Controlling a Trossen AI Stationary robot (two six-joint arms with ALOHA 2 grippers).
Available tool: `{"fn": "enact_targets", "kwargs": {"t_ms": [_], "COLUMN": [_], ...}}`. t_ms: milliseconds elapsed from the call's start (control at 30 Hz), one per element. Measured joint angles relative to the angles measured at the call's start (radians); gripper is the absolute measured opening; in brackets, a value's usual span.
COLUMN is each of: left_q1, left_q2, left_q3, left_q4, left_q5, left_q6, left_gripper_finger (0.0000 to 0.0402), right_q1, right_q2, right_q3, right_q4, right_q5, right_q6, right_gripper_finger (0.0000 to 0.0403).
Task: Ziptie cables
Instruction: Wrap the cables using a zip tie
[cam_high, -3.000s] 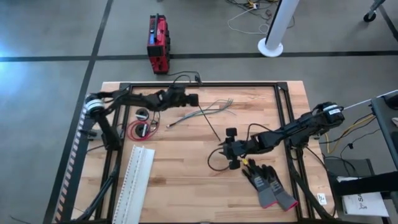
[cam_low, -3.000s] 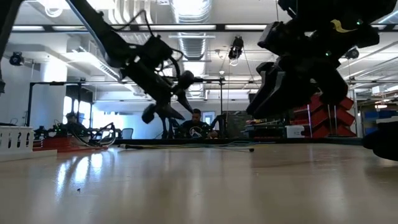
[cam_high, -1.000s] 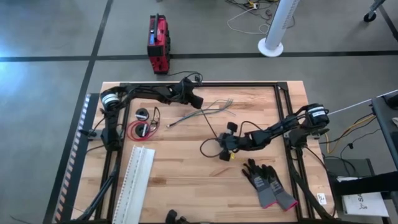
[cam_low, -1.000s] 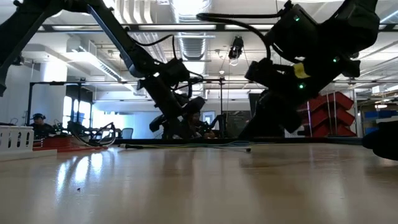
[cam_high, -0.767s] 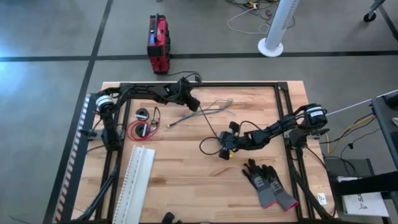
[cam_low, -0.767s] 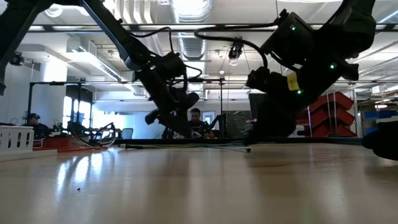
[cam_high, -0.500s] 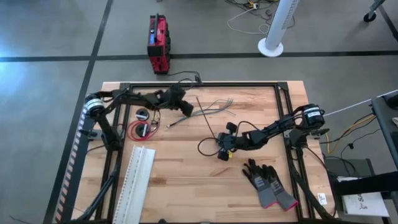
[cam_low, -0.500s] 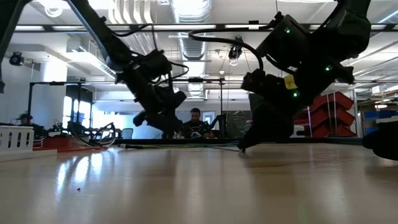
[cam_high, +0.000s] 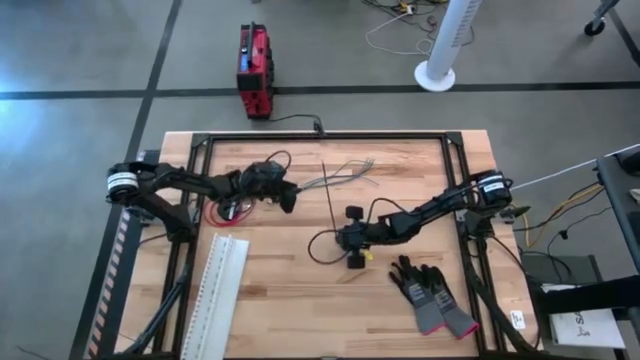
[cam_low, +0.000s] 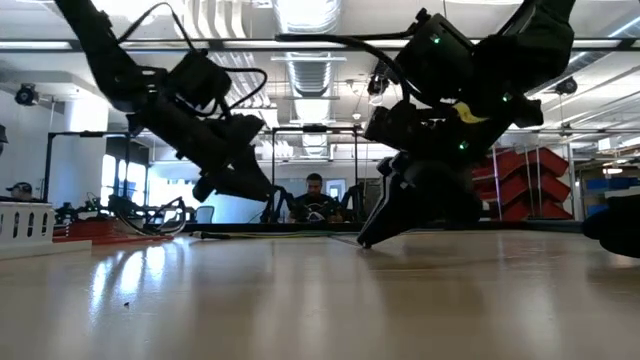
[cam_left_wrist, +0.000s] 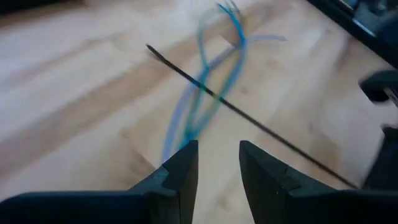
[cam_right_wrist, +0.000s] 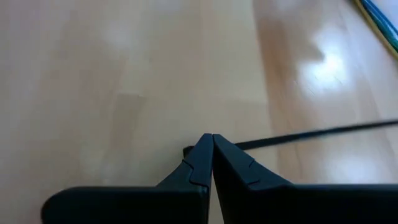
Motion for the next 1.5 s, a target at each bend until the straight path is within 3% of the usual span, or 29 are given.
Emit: {"fn": "enact_targets", "kwargs": {"t_ms": [200, 433, 633, 733, 900, 1167, 1500], "left_q1": [-0.041, -0.043, -0.031, 0.007, 0.082, 0.148, 0.227], "left_q2": [0.002, 0.026, 0.041, 0.052, 0.106, 0.304, 0.596], "left_q3": [-0.033, -0.028, 0.026, 0.093, 0.240, 0.492, 0.867], "left_q4": [0.025, 0.075, 0.056, 0.015, -0.187, -0.338, -0.621], "left_q5": [-0.011, -0.105, -0.114, -0.105, -0.074, 0.129, 0.132], "left_q6": [-0.018, -0.027, -0.026, -0.026, 0.010, 0.127, 0.114], "left_gripper_finger": [0.0102, 0.0103, 0.0103, 0.0100, 0.0104, 0.0112, 0.0130], "right_q1": [0.035, 0.019, -0.023, -0.023, -0.023, -0.013, -0.005], "right_q2": [-0.028, -0.055, -0.053, -0.052, -0.050, -0.050, -0.050], "right_q3": [0.012, 0.007, 0.007, 0.010, 0.023, 0.028, 0.028], "right_q4": [-0.128, -0.229, -0.240, -0.219, -0.190, -0.191, -0.189], "right_q5": [0.016, 0.141, 0.134, 0.136, 0.068, 0.042, 0.043], "right_q6": [-0.036, -0.071, -0.108, -0.155, -0.226, -0.233, -0.201], "right_gripper_finger": [0.0000, 0.0000, 0.0000, 0.0000, 0.0000, 0.0000, 0.0000]}}
